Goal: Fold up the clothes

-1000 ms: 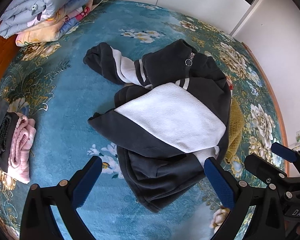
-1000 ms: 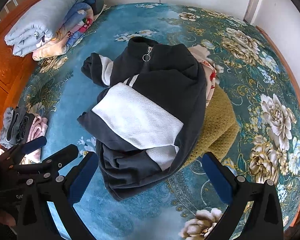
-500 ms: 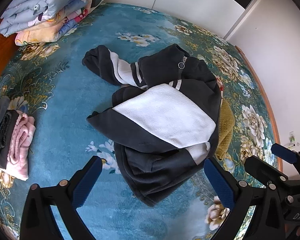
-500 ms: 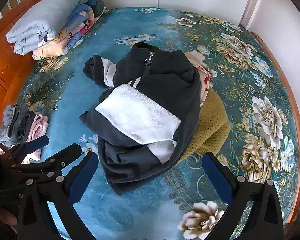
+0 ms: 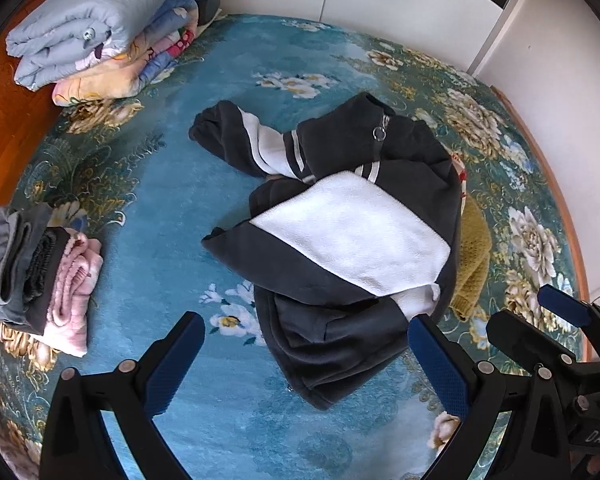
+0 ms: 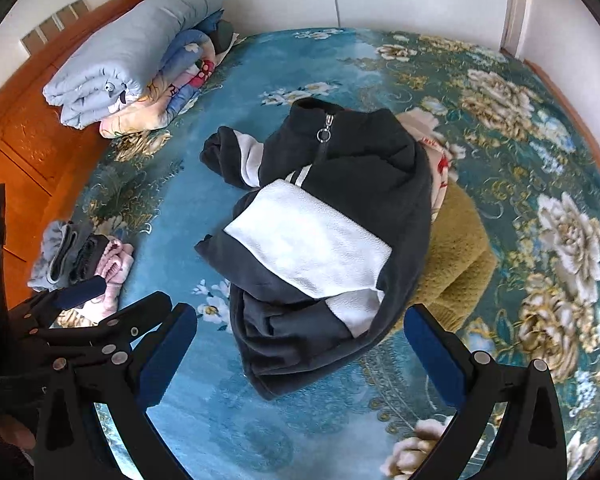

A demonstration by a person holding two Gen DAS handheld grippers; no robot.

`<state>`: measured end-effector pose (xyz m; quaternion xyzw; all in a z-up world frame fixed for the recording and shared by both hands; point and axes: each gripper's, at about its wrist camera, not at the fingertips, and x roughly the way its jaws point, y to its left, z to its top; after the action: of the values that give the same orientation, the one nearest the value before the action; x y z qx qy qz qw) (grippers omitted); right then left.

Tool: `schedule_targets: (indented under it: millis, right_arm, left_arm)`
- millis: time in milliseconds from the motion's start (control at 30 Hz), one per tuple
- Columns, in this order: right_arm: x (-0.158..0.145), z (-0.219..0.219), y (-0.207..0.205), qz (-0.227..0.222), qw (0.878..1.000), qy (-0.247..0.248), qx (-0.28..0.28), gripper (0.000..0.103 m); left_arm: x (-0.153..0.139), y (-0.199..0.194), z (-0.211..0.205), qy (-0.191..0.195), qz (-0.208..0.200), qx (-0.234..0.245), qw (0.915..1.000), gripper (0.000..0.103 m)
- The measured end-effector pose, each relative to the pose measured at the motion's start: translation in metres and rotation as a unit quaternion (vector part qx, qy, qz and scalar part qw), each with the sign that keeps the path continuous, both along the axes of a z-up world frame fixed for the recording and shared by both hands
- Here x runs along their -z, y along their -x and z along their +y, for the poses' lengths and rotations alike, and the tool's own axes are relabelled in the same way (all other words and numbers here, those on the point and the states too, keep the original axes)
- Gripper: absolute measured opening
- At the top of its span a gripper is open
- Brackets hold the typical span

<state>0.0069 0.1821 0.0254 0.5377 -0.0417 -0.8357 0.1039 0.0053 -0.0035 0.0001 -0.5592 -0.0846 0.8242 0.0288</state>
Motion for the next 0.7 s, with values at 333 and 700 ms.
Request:
schedule_targets:
  millis: [333,700]
  right_arm:
    - [0.048,0.076,0.094,-0.022,0.995,0.054,0.087,0.103]
    - [0.108,0.096,0.228,-0.045,0.997,0.029,0.054,0.064]
  left_arm:
    - [0.019,0.007,-0.052,-0.007,0.003,-0.030,0.9995,0.103]
    - [0.054,0.033,-0.100,-0.066,-0.029,-0.081,0.9941,0.103]
